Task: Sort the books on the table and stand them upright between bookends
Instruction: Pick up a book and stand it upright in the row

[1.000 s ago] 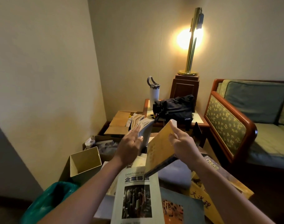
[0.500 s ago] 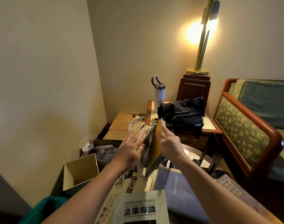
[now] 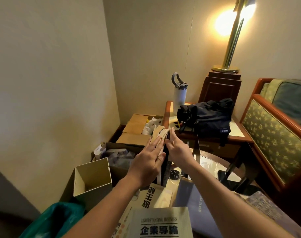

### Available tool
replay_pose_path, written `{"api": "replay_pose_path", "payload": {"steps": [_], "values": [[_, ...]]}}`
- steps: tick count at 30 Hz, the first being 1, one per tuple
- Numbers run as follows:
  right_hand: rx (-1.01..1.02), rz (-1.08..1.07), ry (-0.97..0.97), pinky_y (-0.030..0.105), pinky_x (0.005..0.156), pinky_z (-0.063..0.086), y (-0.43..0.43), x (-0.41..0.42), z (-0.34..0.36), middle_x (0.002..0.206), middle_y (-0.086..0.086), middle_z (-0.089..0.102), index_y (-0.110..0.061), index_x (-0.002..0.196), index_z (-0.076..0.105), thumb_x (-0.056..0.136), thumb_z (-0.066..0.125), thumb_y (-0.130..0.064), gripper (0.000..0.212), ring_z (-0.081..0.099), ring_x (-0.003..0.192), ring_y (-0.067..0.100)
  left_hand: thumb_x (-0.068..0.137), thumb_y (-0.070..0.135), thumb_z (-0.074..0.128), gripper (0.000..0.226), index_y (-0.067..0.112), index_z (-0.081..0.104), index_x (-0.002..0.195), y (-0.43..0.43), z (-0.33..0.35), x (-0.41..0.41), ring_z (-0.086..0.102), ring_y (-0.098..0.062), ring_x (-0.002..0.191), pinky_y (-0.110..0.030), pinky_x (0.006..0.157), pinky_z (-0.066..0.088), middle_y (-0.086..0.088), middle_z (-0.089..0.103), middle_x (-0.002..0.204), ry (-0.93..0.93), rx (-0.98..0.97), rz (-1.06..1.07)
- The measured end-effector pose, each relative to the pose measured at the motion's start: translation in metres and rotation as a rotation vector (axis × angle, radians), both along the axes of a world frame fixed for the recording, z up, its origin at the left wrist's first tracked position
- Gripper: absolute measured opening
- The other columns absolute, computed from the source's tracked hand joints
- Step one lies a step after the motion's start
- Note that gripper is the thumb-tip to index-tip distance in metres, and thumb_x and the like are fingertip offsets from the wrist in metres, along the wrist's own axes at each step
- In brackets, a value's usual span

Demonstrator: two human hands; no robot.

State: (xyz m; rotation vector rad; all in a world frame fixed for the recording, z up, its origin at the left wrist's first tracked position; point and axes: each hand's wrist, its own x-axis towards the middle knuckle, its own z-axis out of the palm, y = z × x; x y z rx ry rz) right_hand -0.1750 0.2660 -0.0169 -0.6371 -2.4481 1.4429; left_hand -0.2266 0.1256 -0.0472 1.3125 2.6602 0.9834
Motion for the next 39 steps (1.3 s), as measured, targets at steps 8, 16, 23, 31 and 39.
{"api": "replay_pose_path", "payload": {"steps": [8, 16, 23, 31, 39], "values": [[-0.143, 0.062, 0.098, 0.048, 0.113, 0.039, -0.005, -0.008, -0.024, 0.157, 0.011, 0.037, -0.046, 0.155, -0.007, 0.103, 0.043, -0.047, 0.072, 0.043, 0.139, 0.031, 0.103, 0.044, 0.03, 0.059, 0.029, 0.016, 0.159, -0.006, -0.002, -0.006, -0.004, 0.002, 0.151, -0.042, 0.123, 0.022, 0.022, 0.004, 0.165, -0.073, 0.036, -0.049], [-0.201, 0.101, 0.118, 0.055, 0.11, 0.042, -0.001, -0.008, -0.03, 0.159, -0.001, 0.036, -0.054, 0.151, 0.001, 0.096, 0.046, -0.06, 0.072, 0.043, 0.14, 0.026, 0.106, 0.042, 0.031, 0.058, 0.027, 0.016, 0.159, -0.005, -0.005, -0.008, -0.003, -0.001, 0.151, -0.04, 0.122, 0.024, 0.019, 0.004, 0.166, -0.013, 0.012, -0.035], [-0.232, 0.103, 0.104, 0.049, 0.115, 0.037, 0.002, -0.011, -0.033, 0.159, 0.003, 0.035, -0.042, 0.157, 0.002, 0.101, 0.042, -0.051, 0.069, 0.038, 0.144, 0.025, 0.107, 0.034, 0.034, 0.056, 0.023, 0.017, 0.159, -0.003, -0.006, -0.007, 0.0, -0.008, 0.153, -0.041, 0.119, 0.032, 0.013, 0.006, 0.166, 0.063, -0.006, -0.008], [-0.235, 0.093, 0.099, 0.045, 0.113, 0.04, 0.001, -0.009, -0.036, 0.157, 0.004, 0.039, -0.04, 0.157, 0.004, 0.101, 0.042, -0.05, 0.068, 0.04, 0.142, 0.026, 0.104, 0.041, 0.041, 0.066, 0.023, 0.011, 0.16, -0.006, -0.005, -0.011, -0.001, -0.01, 0.153, -0.045, 0.115, 0.038, 0.013, 0.0, 0.167, 0.141, -0.093, -0.03], [-0.325, 0.064, 0.035, 0.049, 0.08, 0.061, 0.006, 0.005, -0.029, 0.145, -0.011, 0.041, -0.045, 0.156, 0.011, 0.103, 0.044, -0.044, 0.062, 0.051, 0.126, 0.024, 0.096, 0.019, 0.063, 0.084, 0.028, 0.007, 0.158, -0.009, 0.004, -0.02, 0.002, -0.018, 0.153, -0.05, 0.109, 0.045, 0.014, -0.003, 0.166, 0.256, -0.249, -0.09]]}}
